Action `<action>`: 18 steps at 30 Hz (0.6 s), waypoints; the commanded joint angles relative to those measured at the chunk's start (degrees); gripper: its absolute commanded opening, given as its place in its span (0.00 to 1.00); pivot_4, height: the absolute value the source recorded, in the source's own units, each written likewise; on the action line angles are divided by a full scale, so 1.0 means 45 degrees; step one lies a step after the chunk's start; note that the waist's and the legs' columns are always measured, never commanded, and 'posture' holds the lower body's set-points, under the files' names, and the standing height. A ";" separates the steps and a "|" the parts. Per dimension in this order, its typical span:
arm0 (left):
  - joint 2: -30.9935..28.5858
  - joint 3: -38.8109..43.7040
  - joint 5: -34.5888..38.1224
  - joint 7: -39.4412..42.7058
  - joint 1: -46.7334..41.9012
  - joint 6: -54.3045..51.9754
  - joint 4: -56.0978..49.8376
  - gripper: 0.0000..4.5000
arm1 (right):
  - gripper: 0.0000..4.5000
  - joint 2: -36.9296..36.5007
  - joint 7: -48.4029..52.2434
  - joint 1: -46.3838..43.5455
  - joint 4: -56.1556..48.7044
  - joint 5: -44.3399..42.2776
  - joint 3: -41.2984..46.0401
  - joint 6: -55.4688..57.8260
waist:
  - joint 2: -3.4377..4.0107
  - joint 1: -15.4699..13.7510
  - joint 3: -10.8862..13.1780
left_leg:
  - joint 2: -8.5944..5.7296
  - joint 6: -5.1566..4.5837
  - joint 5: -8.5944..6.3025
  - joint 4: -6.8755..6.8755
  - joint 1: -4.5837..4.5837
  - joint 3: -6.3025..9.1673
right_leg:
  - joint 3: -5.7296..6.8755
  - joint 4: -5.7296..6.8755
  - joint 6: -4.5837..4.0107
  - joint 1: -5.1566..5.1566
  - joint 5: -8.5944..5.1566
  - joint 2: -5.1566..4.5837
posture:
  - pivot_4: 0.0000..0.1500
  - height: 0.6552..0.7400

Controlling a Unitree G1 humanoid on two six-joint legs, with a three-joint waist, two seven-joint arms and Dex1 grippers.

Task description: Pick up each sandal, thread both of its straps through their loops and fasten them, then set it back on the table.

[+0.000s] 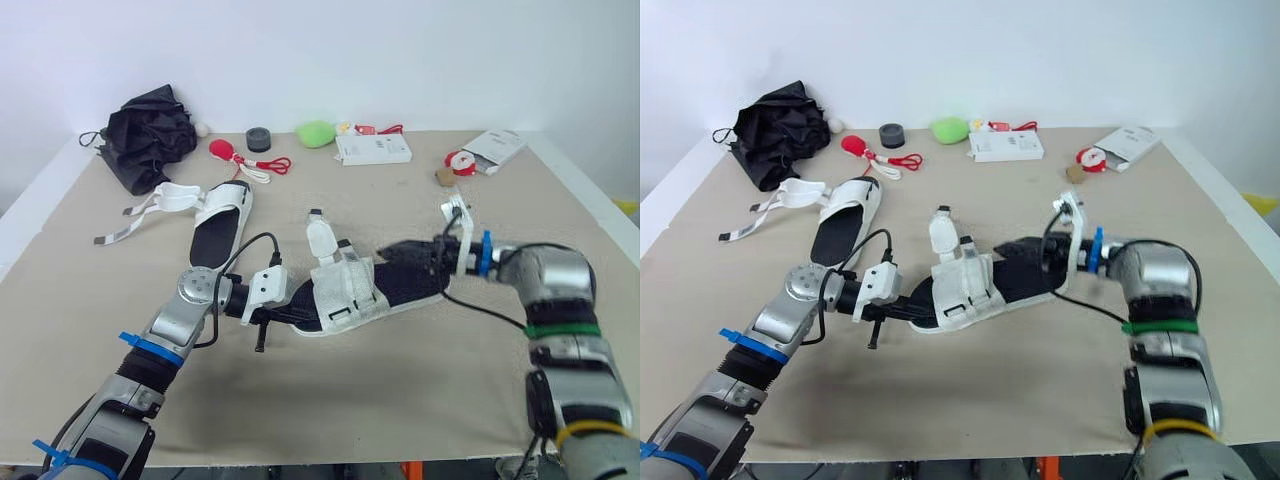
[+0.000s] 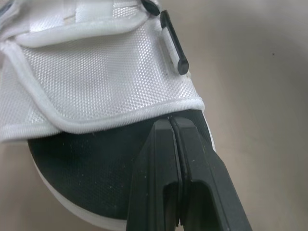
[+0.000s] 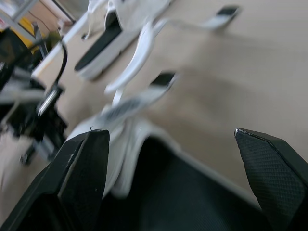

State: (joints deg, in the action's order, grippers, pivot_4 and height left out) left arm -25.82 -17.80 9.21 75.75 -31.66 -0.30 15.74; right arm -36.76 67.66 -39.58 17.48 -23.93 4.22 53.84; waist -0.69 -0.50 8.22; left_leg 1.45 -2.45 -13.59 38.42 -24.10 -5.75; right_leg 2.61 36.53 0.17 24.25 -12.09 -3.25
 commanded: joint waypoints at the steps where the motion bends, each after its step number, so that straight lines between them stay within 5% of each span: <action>1: -0.0093 -0.0745 -0.0655 0.0216 0.0464 -0.0190 0.0572 0.00 | 0.99 -0.0363 0.0360 0.0894 -0.2444 -0.1355 0.0061 0.1207 | -0.0010 0.0001 -0.0006 | 0.0004 0.0001 0.0000 0.0001 0.0007 0.0008 | 0.0005 0.0000 0.0001 -0.0008 -0.0011 0.0007 | 1.00 1.00; 18: -0.0175 -0.0709 -0.0677 0.0190 0.0454 -0.0101 0.0607 0.00 | 0.99 -0.1011 -0.0046 0.3772 -0.6744 -0.4861 -0.0134 0.3662 | -0.0019 -0.0008 -0.0010 | 0.0014 0.0006 0.0003 0.0005 0.0005 0.0017 | 0.0005 -0.0001 0.0007 -0.0009 -0.0026 0.0021 | 1.00 1.00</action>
State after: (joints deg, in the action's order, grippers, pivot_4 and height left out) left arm -25.67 -17.97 9.19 75.77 -31.68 0.18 16.22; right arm -40.69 66.48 -23.37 -9.64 -43.26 4.56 69.81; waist -0.77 -0.54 8.17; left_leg 1.51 -2.43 -13.58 38.44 -24.07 -5.66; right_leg 2.63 36.53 0.19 24.20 -12.22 -3.14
